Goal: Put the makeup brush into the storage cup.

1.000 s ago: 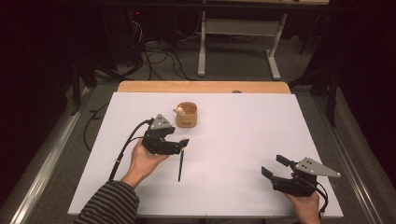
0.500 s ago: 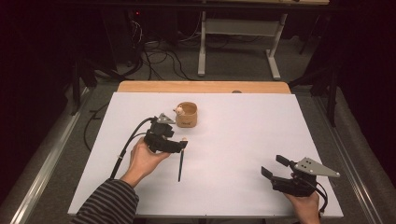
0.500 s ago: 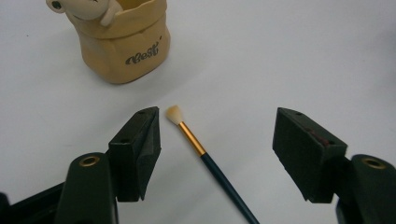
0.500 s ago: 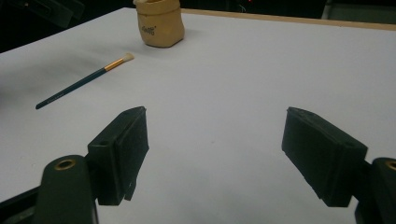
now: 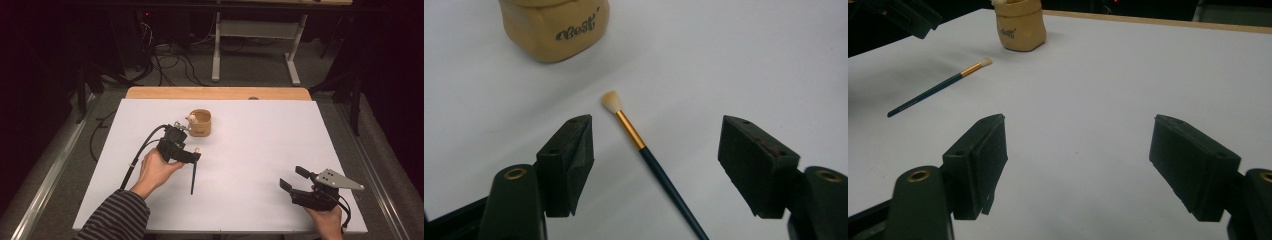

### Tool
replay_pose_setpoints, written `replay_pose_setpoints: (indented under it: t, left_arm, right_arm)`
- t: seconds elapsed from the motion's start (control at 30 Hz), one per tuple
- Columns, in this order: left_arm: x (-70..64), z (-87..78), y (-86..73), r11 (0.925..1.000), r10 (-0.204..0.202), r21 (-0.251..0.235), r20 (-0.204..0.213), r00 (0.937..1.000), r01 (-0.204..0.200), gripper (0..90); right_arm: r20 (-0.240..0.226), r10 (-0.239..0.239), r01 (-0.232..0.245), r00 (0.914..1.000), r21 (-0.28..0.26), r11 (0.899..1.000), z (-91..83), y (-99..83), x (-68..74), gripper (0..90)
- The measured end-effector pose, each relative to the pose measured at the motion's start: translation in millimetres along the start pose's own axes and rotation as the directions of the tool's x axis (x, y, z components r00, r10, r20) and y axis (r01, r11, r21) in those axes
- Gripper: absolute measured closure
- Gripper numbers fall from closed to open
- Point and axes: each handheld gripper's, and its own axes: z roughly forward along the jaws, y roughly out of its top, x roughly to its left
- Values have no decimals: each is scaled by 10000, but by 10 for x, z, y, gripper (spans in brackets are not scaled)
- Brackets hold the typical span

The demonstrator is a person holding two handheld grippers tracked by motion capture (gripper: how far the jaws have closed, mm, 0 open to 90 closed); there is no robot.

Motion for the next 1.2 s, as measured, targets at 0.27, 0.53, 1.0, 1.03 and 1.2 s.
replay_pose_setpoints:
  t: [0.27, 0.53, 1.0, 1.03, 1.2]
  left_arm:
    - [-22, 85, 16, 9978, -35, 663, -144, 9999, 44, 315]
    - [-55, 163, 46, 9915, -164, 1286, -188, 9997, 187, 302]
    - [-92, 312, 87, 9730, -273, 2274, -546, 9981, 391, 299]
    - [-103, 325, 93, 9716, -269, 2335, -576, 9980, 397, 301]
    - [-124, 385, 120, 9645, -285, 2604, -637, 9976, 442, 313]
  right_arm:
    - [34, -14, 14, 10000, 11, 10000, -1, 1, 8, 255]
    - [30, -42, 42, 10000, 13, 10000, -1, 2, 8, 255]
    - [35, -36, 36, 10000, 28, 10000, 3, 3, 10, 257]
    - [37, -44, 44, 10000, 25, 10000, 3, 3, 10, 257]
    - [43, 0, 0, 10000, 34, 10000, 0, 1, 9, 257]
